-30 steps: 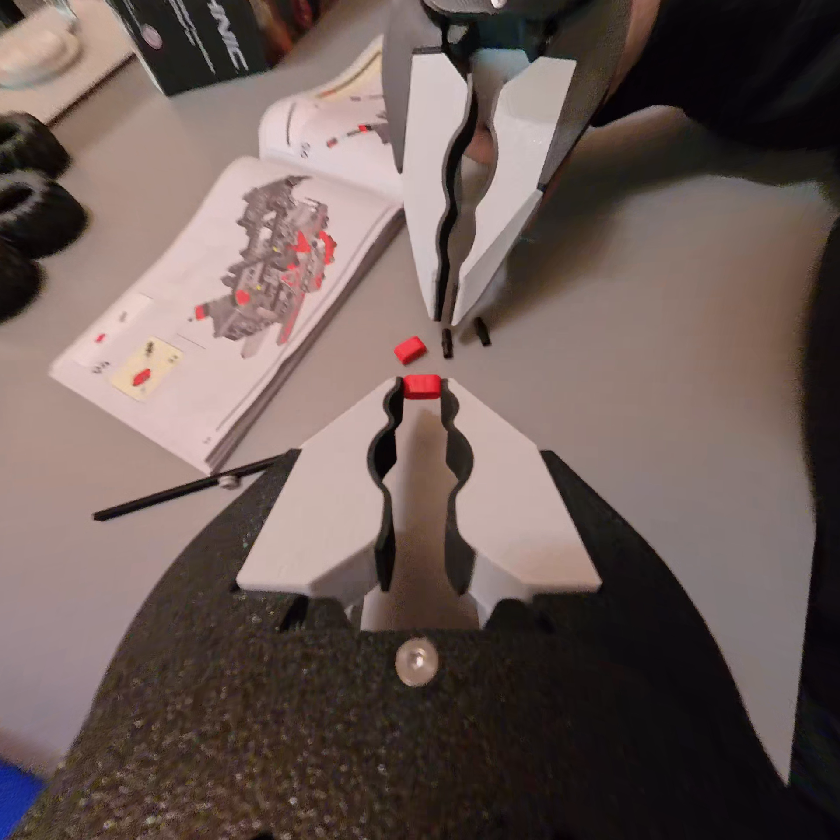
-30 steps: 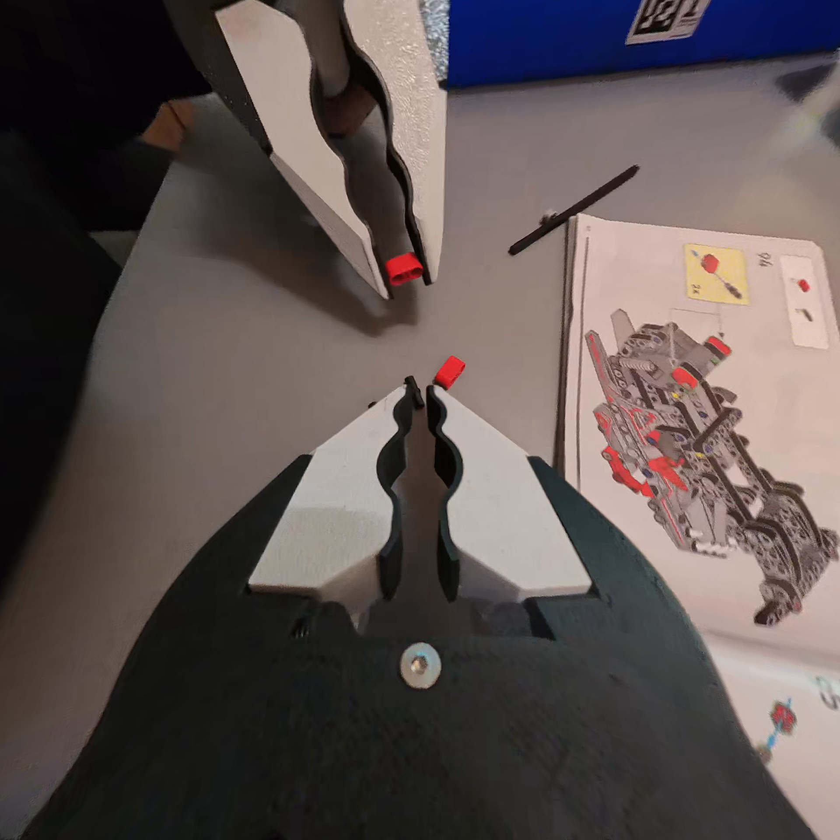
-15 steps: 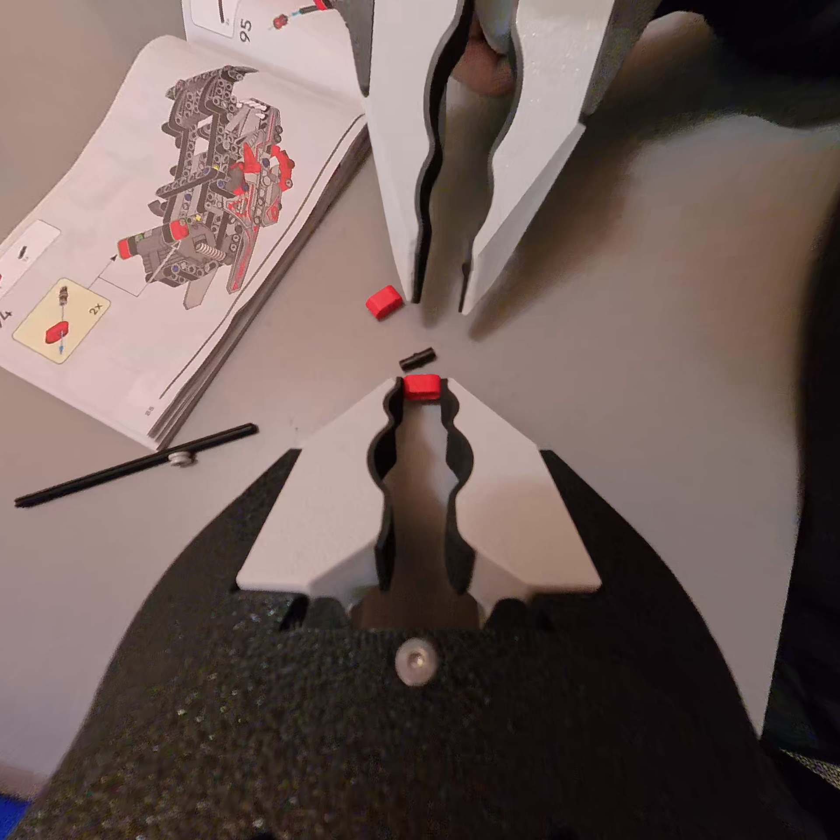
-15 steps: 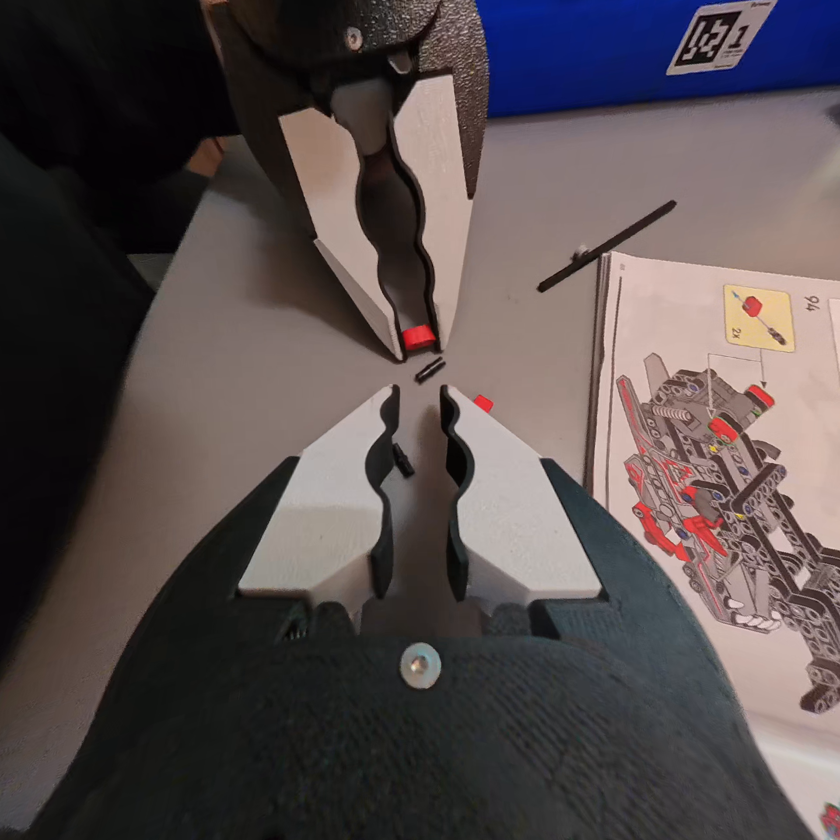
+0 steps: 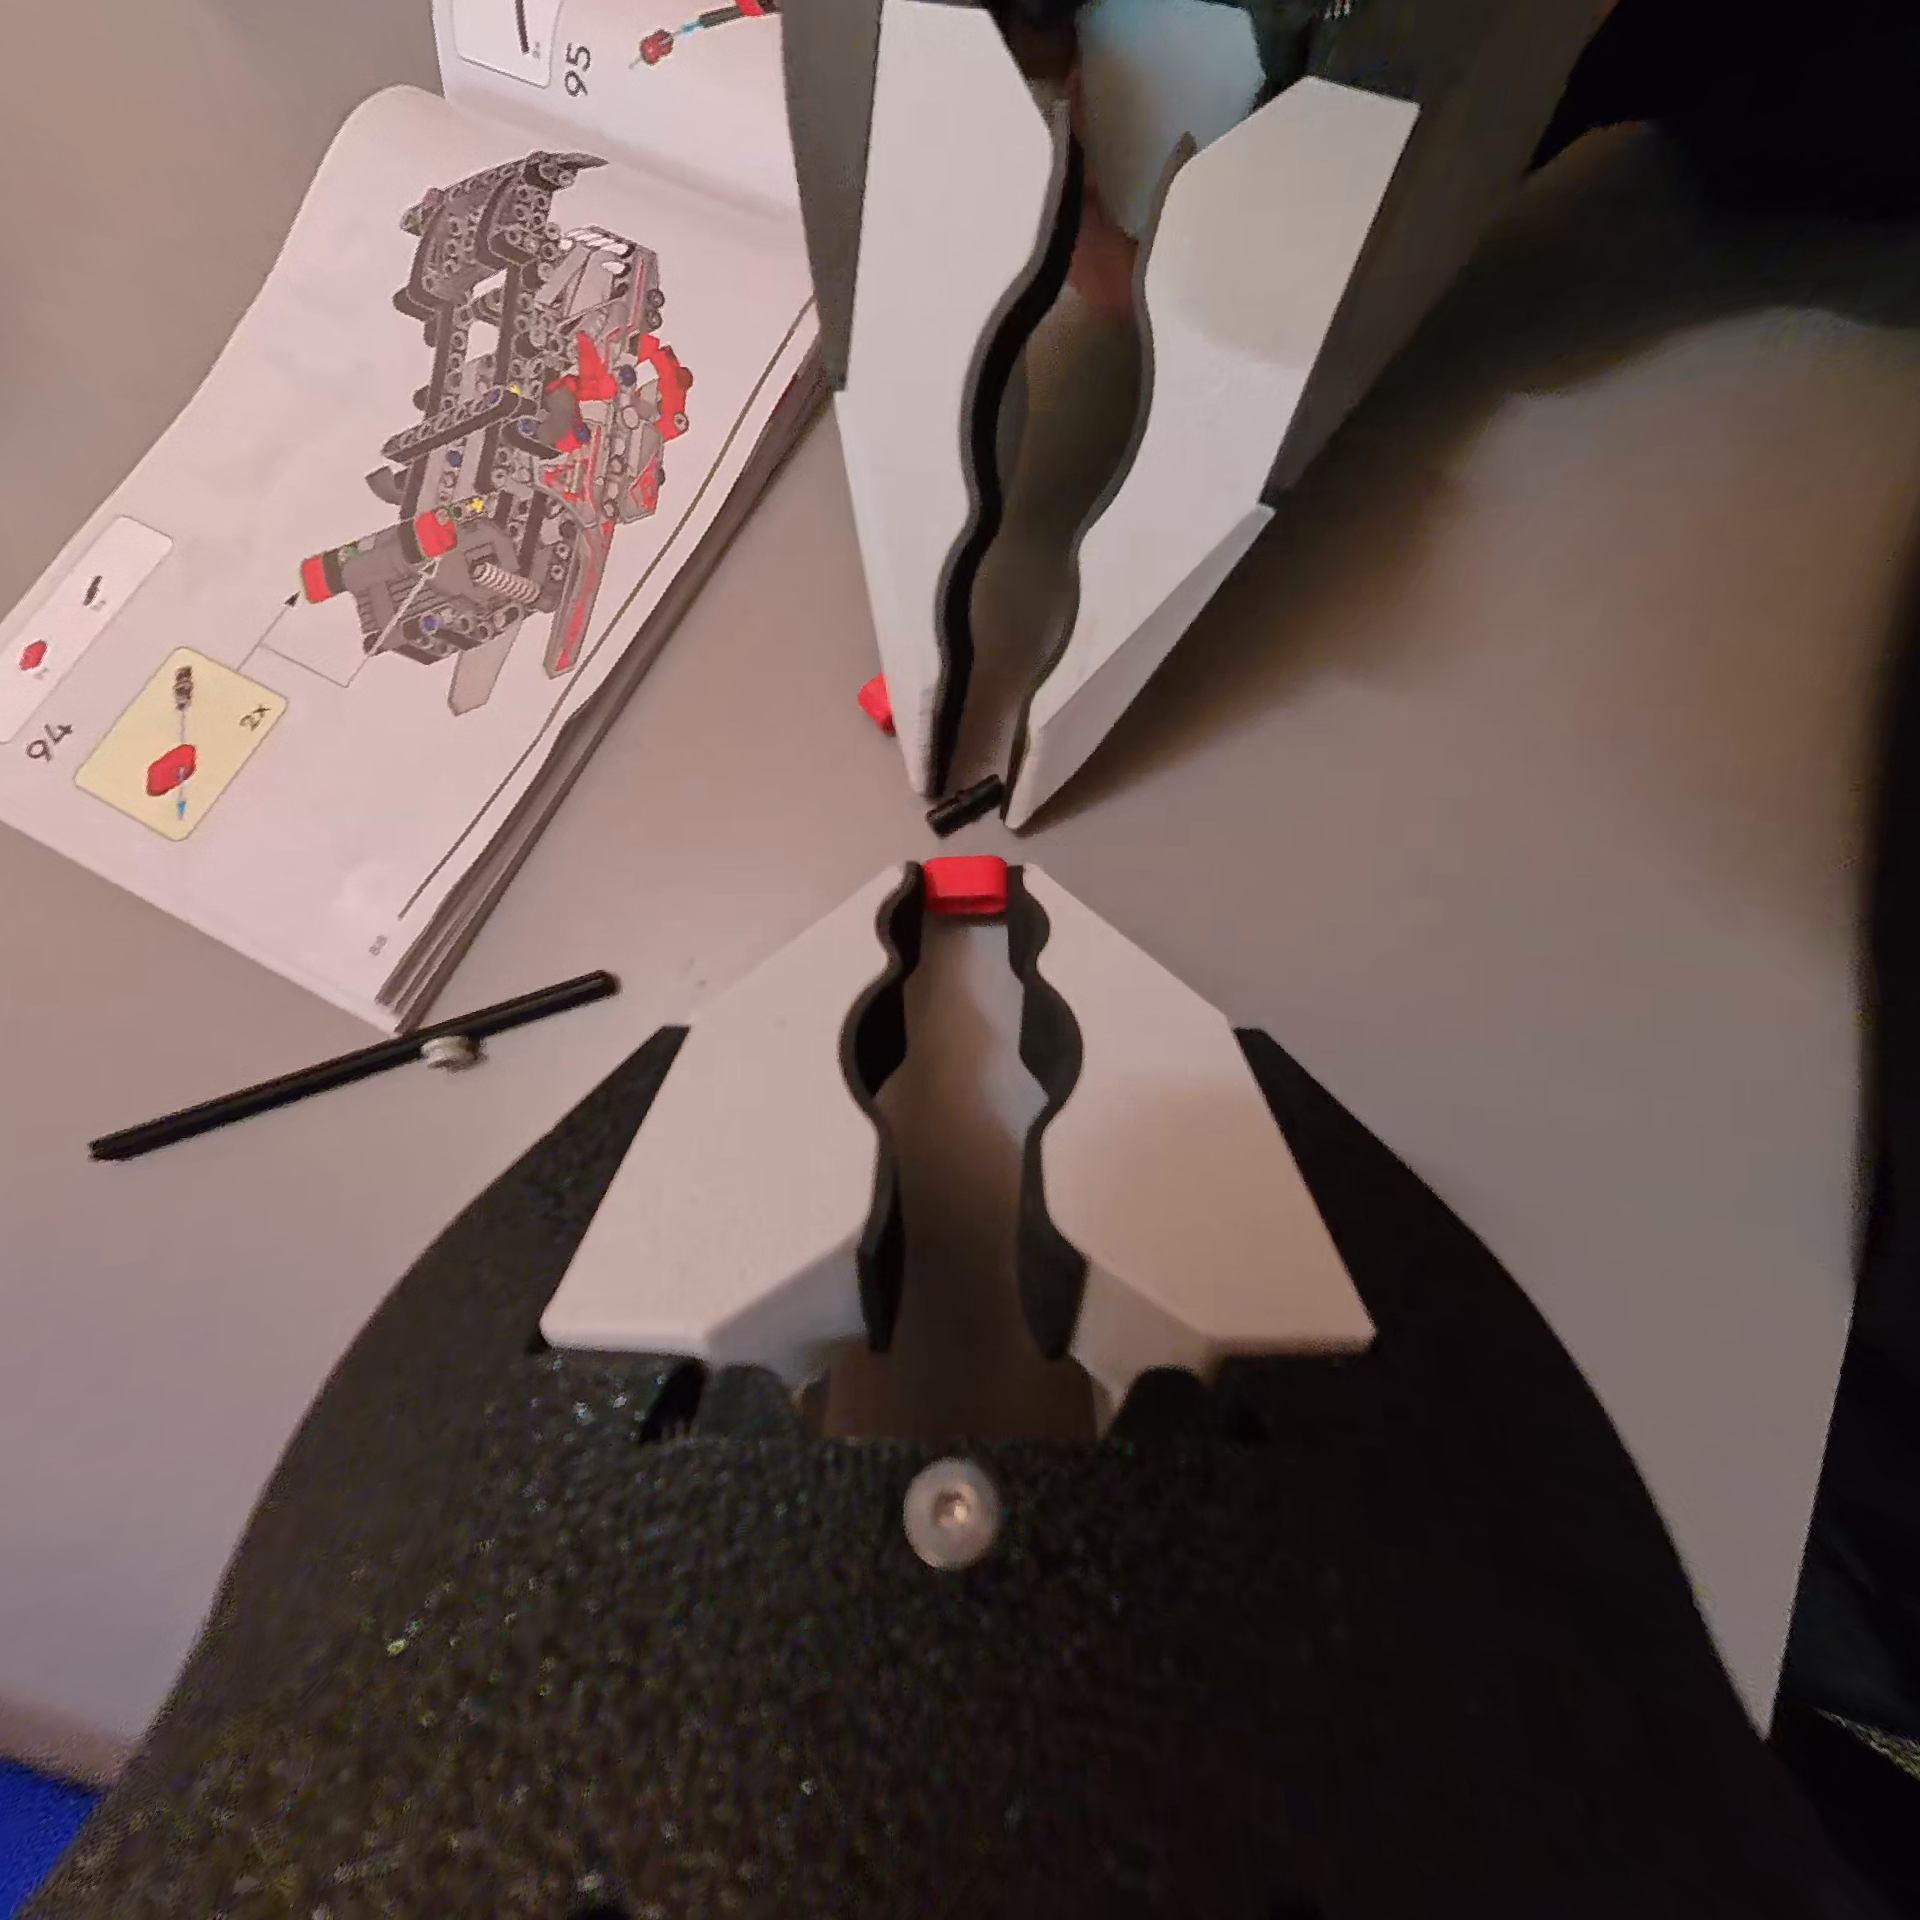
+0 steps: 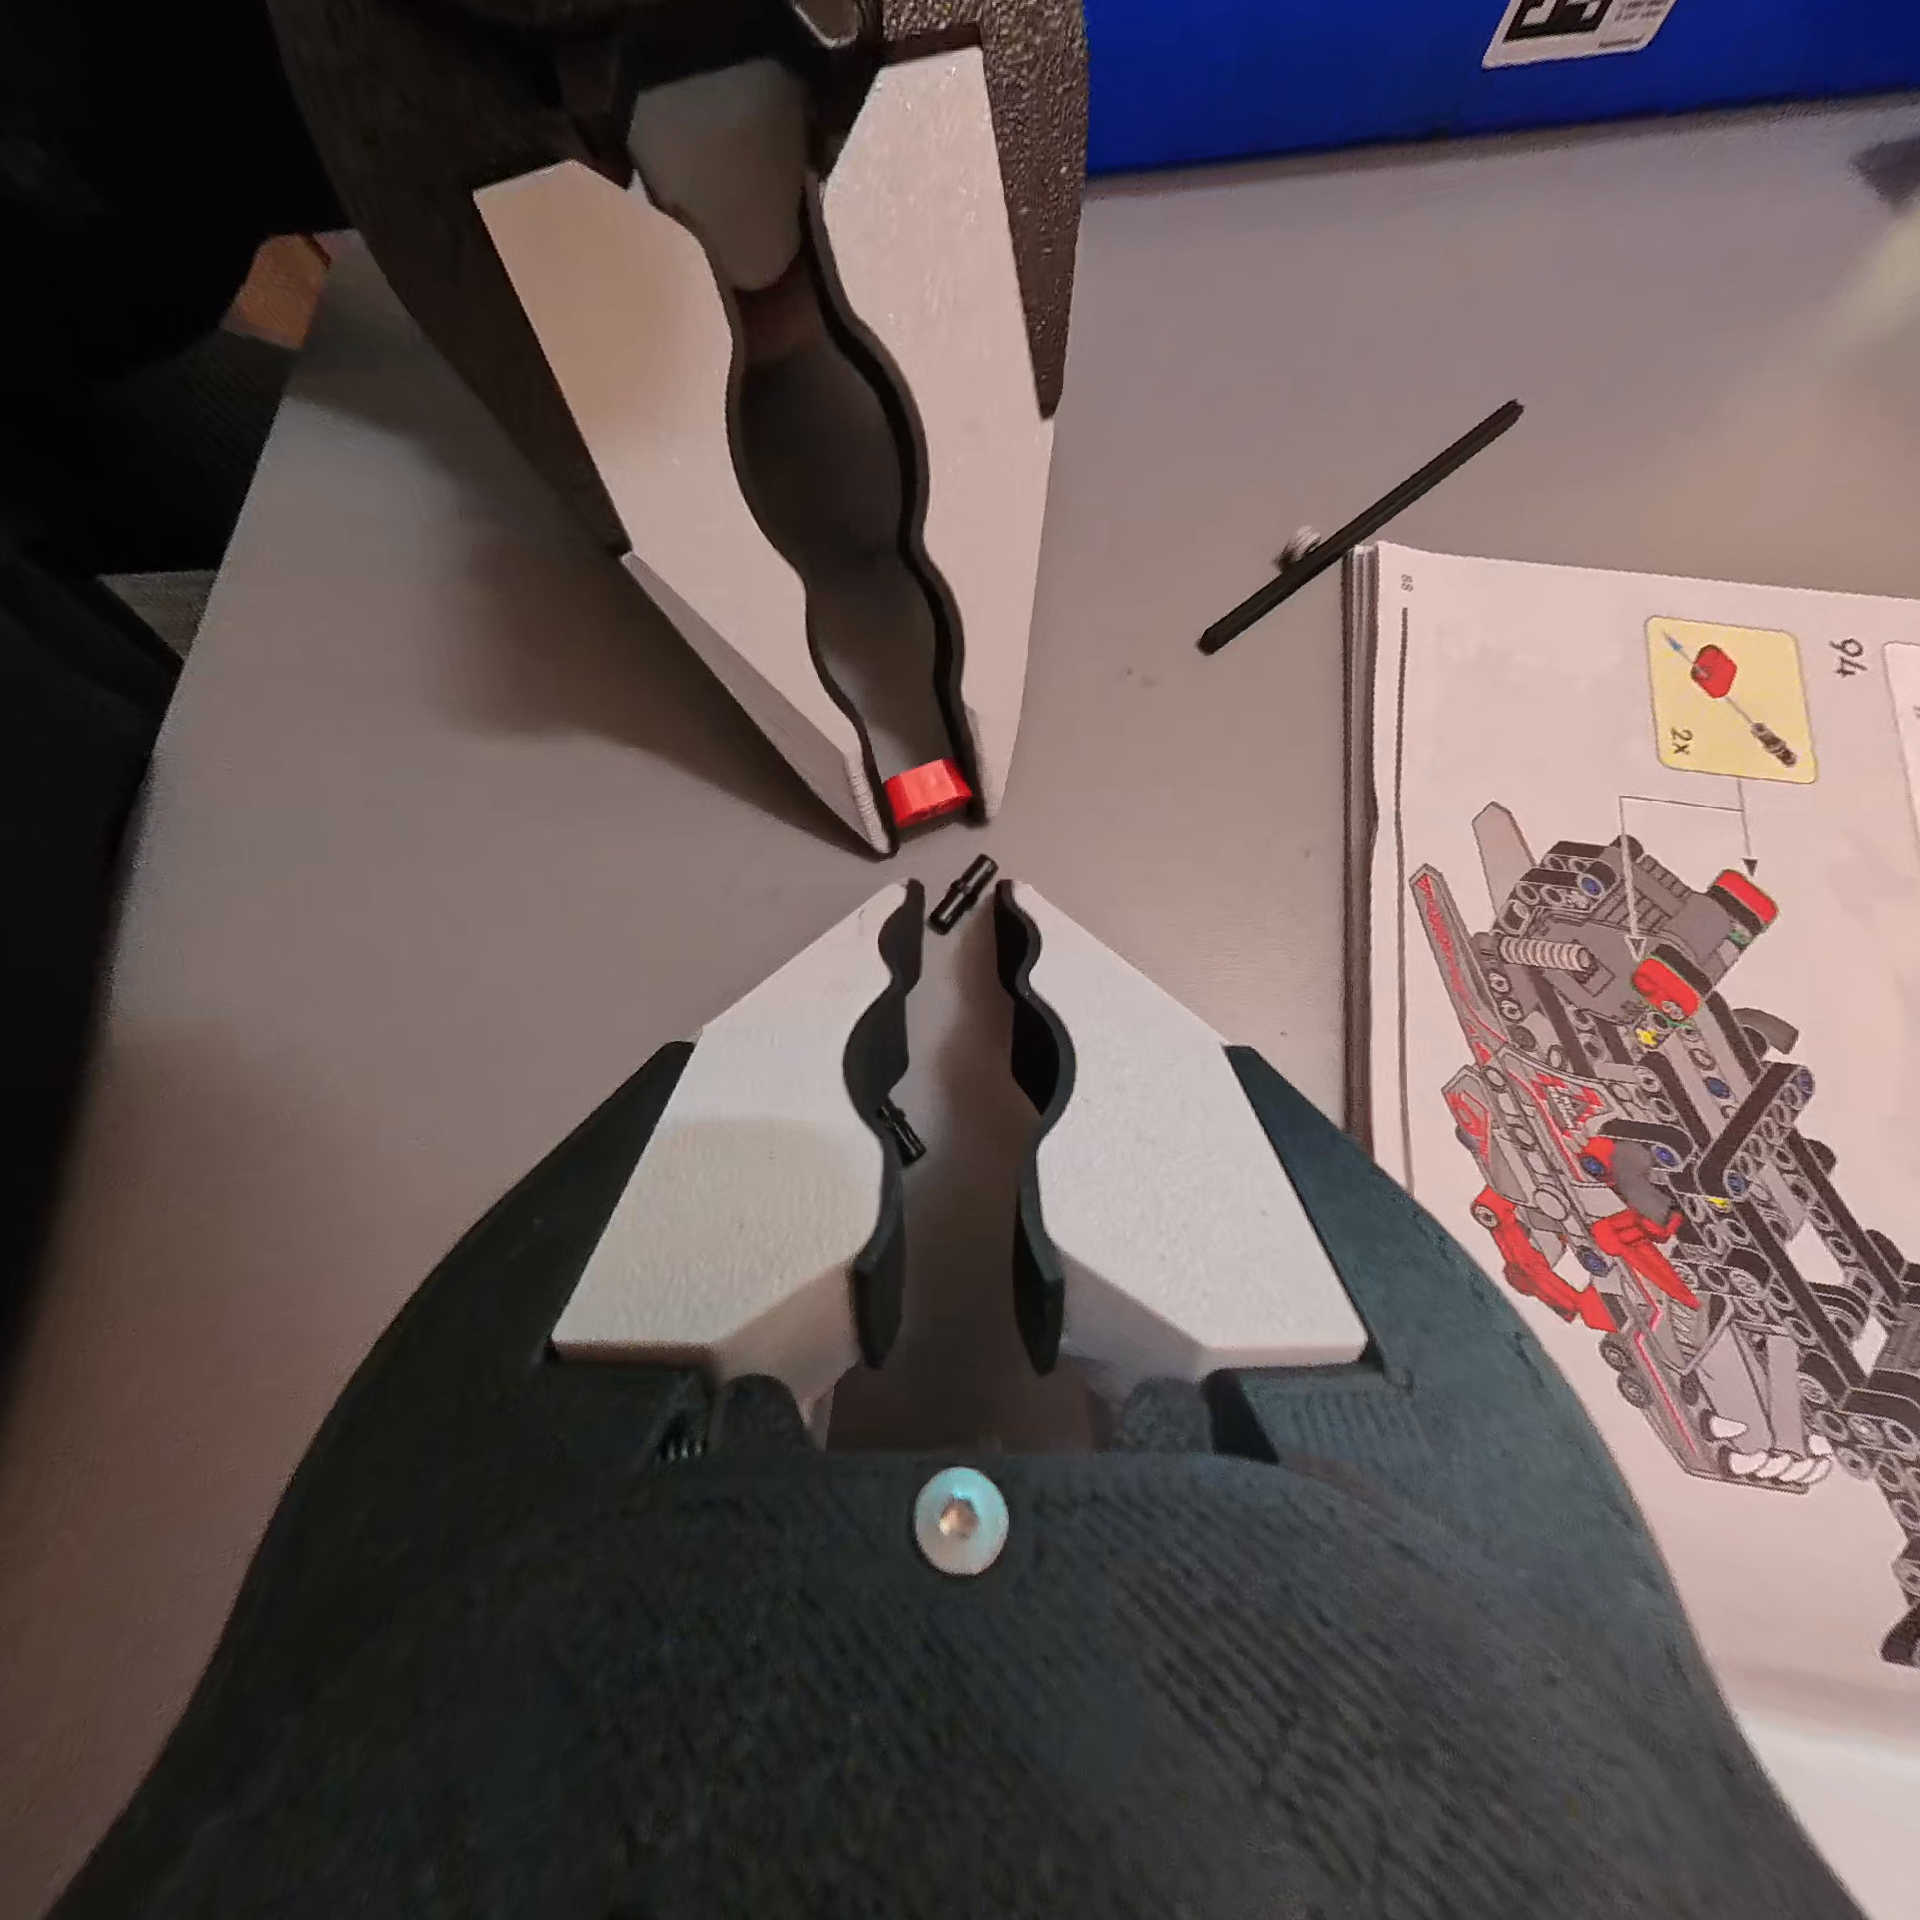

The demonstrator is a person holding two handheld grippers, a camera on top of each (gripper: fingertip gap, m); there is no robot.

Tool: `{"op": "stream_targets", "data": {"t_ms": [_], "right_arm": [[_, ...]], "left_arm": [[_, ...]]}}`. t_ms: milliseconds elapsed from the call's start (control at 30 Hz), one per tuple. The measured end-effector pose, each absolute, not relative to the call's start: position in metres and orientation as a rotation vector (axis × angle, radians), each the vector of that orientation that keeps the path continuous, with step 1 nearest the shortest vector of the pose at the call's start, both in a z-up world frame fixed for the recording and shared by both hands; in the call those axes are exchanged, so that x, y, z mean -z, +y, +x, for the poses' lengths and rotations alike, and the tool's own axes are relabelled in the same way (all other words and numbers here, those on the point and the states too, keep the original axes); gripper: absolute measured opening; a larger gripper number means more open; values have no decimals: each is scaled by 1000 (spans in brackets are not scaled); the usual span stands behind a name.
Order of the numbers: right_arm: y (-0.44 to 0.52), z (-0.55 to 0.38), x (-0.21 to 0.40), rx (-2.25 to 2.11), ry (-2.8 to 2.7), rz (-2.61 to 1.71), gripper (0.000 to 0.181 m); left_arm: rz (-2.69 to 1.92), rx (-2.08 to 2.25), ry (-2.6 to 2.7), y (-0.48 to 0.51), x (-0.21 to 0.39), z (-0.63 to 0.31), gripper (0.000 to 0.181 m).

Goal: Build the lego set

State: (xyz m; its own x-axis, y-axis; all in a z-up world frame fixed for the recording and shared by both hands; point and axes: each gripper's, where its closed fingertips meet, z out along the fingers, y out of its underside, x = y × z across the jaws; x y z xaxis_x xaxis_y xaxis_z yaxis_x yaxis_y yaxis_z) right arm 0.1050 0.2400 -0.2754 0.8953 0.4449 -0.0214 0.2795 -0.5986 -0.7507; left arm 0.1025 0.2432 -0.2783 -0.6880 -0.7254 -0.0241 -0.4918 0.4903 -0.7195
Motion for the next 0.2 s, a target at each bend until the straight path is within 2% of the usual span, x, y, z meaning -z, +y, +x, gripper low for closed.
{"op": "stream_targets", "data": {"t_ms": [100, 200], "right_arm": [[241, 103, 276, -241, -546, -2234, 5], [241, 103, 276, -255, -534, -2233, 5]], "left_arm": [[-994, 1003, 2414, 244, 278, 103, 13], [-974, 1023, 2412, 244, 278, 103, 13]]}}
